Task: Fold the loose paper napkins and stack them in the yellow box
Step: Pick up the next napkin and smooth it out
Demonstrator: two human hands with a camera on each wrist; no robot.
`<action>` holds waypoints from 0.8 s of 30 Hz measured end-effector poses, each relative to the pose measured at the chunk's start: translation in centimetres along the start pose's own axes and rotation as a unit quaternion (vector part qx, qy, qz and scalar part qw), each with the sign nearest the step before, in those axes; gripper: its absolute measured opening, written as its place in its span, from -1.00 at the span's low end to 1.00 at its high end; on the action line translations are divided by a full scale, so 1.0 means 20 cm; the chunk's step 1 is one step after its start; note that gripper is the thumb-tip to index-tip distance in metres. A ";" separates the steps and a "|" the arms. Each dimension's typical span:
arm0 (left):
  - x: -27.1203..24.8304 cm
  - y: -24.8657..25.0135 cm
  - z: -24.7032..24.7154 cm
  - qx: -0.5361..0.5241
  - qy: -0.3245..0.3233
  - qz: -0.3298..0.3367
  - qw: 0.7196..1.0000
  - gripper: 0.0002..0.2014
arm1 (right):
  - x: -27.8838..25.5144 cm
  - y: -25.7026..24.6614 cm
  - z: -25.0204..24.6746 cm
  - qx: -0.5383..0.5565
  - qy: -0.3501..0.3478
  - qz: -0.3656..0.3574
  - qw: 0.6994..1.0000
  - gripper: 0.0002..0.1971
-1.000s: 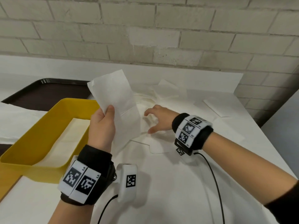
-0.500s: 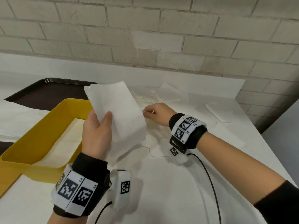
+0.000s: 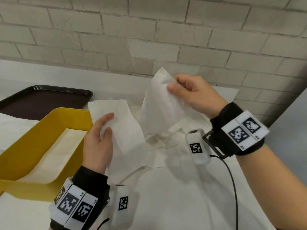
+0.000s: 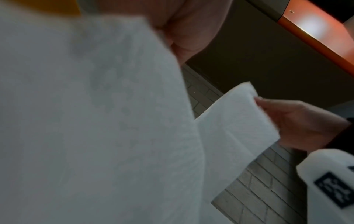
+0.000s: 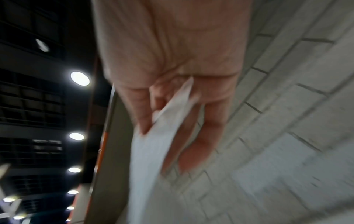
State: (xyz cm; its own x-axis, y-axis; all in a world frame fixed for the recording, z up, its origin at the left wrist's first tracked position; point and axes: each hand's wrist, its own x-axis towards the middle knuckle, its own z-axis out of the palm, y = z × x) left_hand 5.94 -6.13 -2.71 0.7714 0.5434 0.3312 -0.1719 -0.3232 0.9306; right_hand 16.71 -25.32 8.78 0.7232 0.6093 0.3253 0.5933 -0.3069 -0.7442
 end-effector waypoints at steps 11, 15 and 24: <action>-0.03 0.08 0.05 -0.084 -0.057 0.039 0.994 -0.49 | -0.10 -0.29 -0.13 -0.090 -0.282 -0.050 0.954 -0.94; -0.07 0.11 0.06 -0.131 -0.127 0.044 0.982 -0.71 | -0.01 -0.26 -0.07 -0.206 -0.221 -0.060 0.951 -0.90; -0.14 0.17 0.08 -0.250 -0.188 0.014 0.950 -0.50 | 0.05 -0.18 0.08 -0.167 -0.182 0.007 0.969 -0.92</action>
State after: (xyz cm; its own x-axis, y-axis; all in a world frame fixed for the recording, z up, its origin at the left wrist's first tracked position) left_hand 4.19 -9.97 -0.66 0.9105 0.1947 0.3647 -0.3920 0.1265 0.9112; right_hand 14.69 -22.50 10.78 0.5956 0.8021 0.0431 0.7093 -0.5000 -0.4969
